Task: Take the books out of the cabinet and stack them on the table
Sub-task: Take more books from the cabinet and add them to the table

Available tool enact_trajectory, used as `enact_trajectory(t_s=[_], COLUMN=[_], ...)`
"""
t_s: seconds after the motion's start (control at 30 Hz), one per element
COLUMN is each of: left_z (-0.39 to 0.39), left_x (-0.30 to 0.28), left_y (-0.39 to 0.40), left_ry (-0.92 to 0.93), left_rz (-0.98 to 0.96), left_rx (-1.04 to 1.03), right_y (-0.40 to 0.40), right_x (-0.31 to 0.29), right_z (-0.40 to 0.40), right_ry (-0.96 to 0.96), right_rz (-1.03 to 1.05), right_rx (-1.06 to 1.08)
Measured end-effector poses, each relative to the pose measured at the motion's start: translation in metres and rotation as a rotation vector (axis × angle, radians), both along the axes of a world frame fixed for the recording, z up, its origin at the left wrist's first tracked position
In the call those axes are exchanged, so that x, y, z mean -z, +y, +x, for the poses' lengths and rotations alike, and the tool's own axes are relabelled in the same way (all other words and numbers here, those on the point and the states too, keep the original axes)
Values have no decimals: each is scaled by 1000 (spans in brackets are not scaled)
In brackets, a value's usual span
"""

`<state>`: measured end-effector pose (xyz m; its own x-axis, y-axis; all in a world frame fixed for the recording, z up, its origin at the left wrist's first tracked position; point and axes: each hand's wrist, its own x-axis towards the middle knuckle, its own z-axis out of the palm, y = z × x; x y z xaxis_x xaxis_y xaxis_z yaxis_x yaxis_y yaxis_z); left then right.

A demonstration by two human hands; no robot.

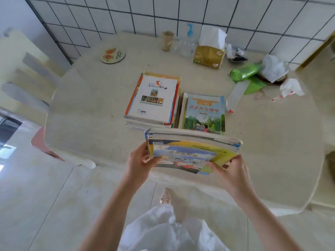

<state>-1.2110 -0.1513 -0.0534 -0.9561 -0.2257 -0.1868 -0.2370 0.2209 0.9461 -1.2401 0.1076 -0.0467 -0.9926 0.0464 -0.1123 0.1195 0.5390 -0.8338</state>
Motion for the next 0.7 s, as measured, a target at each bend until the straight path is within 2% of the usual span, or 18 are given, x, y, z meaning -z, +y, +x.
enact_trajectory(t_s=[0.23, 0.4, 0.53, 0.7], left_z=[-37, -33, -33, -34], left_x=[28, 58, 69, 70], left_y=[-16, -19, -24, -26], left_ry=[-36, -104, -140, -34], left_rz=[-137, -235, -207, -193], left_rx=[-12, -39, -42, 40], right_y=[-20, -24, -29, -23], right_x=[18, 37, 42, 50], right_z=[-26, -25, -24, -20], right_ry=[84, 78, 47, 40], right_rz=[88, 150, 73, -31], right_rx=[-76, -133, -161, -186])
